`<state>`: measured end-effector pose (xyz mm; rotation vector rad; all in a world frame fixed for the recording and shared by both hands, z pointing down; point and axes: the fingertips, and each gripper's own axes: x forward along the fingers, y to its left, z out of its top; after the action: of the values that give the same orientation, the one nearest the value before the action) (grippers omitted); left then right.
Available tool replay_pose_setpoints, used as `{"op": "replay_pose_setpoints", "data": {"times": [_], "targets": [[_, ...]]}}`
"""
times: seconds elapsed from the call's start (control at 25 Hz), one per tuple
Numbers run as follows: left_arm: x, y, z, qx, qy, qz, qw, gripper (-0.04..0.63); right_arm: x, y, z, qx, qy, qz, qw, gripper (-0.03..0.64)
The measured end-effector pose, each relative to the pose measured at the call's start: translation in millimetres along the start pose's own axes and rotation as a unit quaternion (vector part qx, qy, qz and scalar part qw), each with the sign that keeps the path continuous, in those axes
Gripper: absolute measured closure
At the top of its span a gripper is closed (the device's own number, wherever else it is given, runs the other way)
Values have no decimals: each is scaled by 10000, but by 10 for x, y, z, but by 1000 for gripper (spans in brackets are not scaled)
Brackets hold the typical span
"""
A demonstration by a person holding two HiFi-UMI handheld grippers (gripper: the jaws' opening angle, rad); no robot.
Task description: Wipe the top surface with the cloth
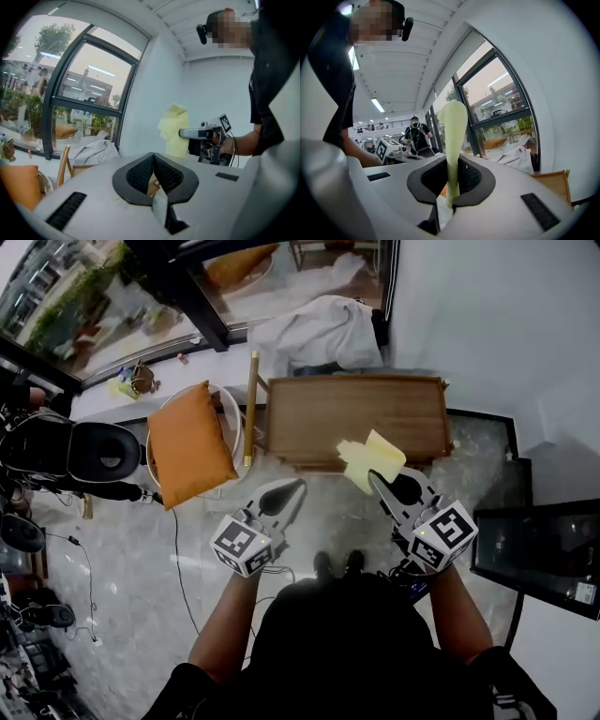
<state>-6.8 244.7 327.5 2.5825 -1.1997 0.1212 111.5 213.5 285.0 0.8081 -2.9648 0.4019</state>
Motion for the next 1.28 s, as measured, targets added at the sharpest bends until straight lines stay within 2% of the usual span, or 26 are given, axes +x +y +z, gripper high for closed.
{"op": "replay_pose_setpoints", "data": {"times": [0.32,0.64,0.8,1.04,1.28], "targets": [[-125,-4,20,-265,-131,224,9993,583,-19,91,-9,-107,201,78,9997,584],[-164,-126,126,-294,-281,258,9988,583,-26,67,-32,-190,298,358,9987,584],[-160,-137,96,-354,-279,247,9987,584,15,20,-91,-148,373,348,9986,584],[-109,179,128,-386,-356,122,9985,584,303,-32,-131,-149,434,378,9982,584],[-60,556,268,-89,-252,-209,9994,584,762,-152,-2,-170,493,245,9983,584]]}}
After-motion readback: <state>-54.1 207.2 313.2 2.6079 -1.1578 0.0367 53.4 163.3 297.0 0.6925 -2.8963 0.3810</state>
